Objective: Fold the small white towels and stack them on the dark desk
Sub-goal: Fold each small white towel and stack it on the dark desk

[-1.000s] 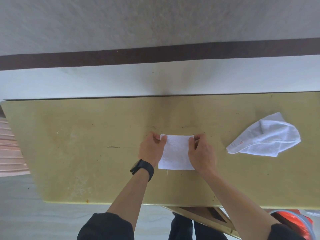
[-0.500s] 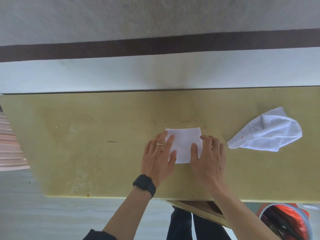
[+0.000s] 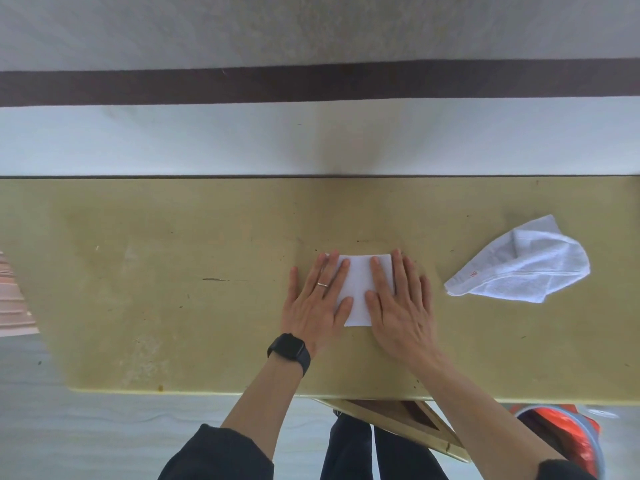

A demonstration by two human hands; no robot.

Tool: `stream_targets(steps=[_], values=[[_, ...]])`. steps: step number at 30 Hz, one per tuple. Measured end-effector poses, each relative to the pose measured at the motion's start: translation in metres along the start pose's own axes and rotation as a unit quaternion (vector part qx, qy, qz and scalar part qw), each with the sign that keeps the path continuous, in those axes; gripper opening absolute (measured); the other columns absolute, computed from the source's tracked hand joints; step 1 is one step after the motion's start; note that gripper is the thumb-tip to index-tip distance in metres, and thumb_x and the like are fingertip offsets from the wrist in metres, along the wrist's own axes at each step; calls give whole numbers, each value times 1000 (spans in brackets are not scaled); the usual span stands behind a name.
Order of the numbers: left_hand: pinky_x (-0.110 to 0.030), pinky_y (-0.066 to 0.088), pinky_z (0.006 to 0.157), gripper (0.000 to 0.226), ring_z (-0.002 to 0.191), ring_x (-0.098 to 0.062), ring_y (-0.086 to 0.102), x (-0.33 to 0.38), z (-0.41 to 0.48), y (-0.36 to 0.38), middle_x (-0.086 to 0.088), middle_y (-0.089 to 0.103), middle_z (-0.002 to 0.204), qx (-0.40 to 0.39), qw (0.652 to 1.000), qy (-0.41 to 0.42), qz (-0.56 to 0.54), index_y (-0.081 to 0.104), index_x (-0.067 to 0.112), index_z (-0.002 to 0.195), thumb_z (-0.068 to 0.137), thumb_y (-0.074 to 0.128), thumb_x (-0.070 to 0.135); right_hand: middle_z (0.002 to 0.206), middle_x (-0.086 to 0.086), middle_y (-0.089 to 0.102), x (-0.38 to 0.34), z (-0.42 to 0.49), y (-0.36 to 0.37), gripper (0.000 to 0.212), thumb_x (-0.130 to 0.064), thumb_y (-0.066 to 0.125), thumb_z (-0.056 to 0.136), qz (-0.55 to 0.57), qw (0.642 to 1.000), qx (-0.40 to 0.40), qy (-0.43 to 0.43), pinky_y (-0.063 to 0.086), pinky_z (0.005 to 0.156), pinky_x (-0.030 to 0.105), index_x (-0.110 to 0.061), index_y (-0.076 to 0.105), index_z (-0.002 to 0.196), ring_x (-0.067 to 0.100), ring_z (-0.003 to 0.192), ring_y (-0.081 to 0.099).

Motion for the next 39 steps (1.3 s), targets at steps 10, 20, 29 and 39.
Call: stream_targets(steps=[10, 20, 29, 39], values=[[-53, 5, 118, 67, 153, -11, 0, 9, -18, -2, 10, 1, 166, -13, 1000, -18, -2, 11, 25, 159, 101, 28, 52, 167, 1, -2, 3, -13, 0, 69, -53, 20, 100, 7, 1000, -10, 7, 4, 122, 45, -21, 1, 159, 18, 153, -1], [-42, 40, 104, 56, 131, -24, 40, -2, -37, -45, -2, 40, 148, 57, 942, -263, -199, 35, 26, 145, 95, 54, 41, 143, 1, 41, 16, -31, -39, 66, -56, 51, 92, 176, 968, 15, 180, 35, 108, 41, -21, 34, 145, 24, 131, 38], [-30, 43, 60, 24, 84, -23, 57, 3, -13, -41, -5, 59, 101, -35, 827, -444, -344, 44, 15, 105, 93, 61, 26, 101, -1, 60, 6, 2, -35, 30, -34, 64, 87, 254, 914, -96, 302, 46, 67, 33, -15, 51, 106, 20, 87, 59], [-28, 44, 73, 15, 86, -17, 57, 6, -25, -43, 2, 62, 101, -48, 785, -426, -448, 58, 18, 99, 87, 66, 17, 81, -7, 57, 13, -12, -41, 12, -24, 65, 88, 422, 859, -111, 267, 41, 64, 27, -18, 56, 91, 11, 71, 52]])
Point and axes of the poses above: each hand's wrist, its own z-axis towards the middle knuckle, its own y-axis out of the palm, x = y × z, the point moved 7 cm from there along z, towards the middle knuckle
